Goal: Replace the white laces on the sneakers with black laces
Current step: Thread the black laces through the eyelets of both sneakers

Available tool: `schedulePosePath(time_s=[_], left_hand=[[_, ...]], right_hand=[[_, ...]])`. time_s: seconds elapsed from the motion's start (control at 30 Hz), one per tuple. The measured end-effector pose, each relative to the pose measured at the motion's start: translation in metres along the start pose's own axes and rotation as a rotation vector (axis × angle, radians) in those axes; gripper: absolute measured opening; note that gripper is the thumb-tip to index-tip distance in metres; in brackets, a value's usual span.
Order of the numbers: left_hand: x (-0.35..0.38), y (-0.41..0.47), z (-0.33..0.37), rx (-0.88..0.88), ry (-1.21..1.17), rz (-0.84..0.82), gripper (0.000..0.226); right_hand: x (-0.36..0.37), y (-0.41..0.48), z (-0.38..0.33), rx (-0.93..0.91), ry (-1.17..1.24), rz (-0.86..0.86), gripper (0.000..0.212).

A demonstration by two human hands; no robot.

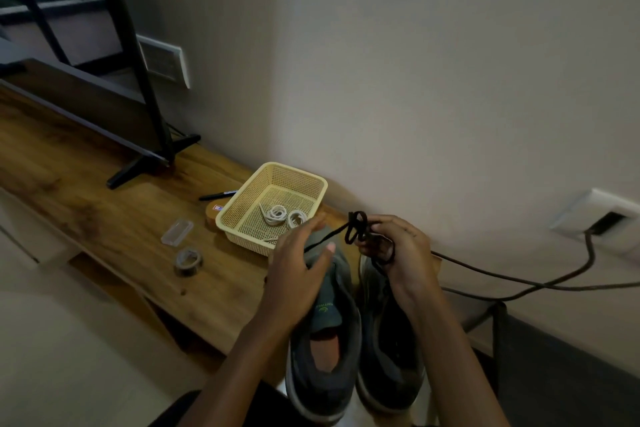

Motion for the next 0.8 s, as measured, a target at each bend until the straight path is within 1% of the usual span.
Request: schedulePosePath(time_s=[0.07,0.1,0.17,0.2,0.23,0.3,0.37,0.43,0.5,0.6,0.67,0.7,0.73,0.8], left_hand=[[0.006,-0.003,-0.001,0.033,0.034,-0.075,0.041],[0.007,-0.003,-0.002,0.030,0.057,-0.084,0.035],[0.005,-0.002,0.001,0.025,0.011,-0.024,0.016],[0.002,-0.001,0.006,0.025,-0.057,0.024,0.007],[-0.001,0.000,0.011,0.003,-0.126,0.088,0.009],[-0.011,0.003,0.020,-0.107,-0.255,0.263,0.019],[-0.023,0.010,0.027,-0.278,-0.410,0.449,0.024],[-0.037,0.018,0.031,-0.473,-0.583,0.595,0.026],[-0.058,0.027,0.038,-0.596,-0.662,0.678,0.022],[-0.094,0.036,0.054,-0.670,-0.719,0.755,0.023],[-0.110,0.036,0.066,-0.690,-0.761,0.776,0.025],[-0.115,0.034,0.074,-0.676,-0.775,0.754,0.026],[-0.118,0.031,0.084,-0.638,-0.785,0.708,0.026],[-0.118,0.027,0.104,-0.512,-0.779,0.560,0.027]], right_hand=[[0.000,-0.001,-0.001,0.003,-0.038,-0.018,0.032],[-0.001,-0.001,-0.001,0.005,-0.051,-0.026,0.030],[0.000,-0.002,-0.001,0.000,-0.061,-0.020,0.028],[0.000,-0.002,0.000,-0.005,-0.054,0.011,0.028],[0.000,0.000,0.001,-0.008,-0.036,0.067,0.027],[-0.003,0.004,0.001,-0.010,0.009,0.231,0.026],[-0.012,0.006,-0.003,-0.005,0.088,0.377,0.027],[-0.025,0.003,-0.011,0.026,0.177,0.485,0.026],[-0.043,-0.002,-0.024,0.064,0.255,0.580,0.026],[-0.070,-0.007,-0.040,0.134,0.339,0.679,0.027],[-0.080,-0.012,-0.050,0.182,0.424,0.665,0.025],[-0.081,-0.016,-0.056,0.195,0.455,0.636,0.023],[-0.079,-0.022,-0.063,0.197,0.468,0.587,0.022],[-0.070,-0.037,-0.077,0.176,0.443,0.407,0.023]])
Point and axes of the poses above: each hand's wrist, its own y-axis towards the middle knuckle, its own x-axis out of the palm, z = x × y, the point moved 2 cm from there along y, towards the middle knuckle, and after that the axes turned 15 degrees about z, right-handed, at the moved point
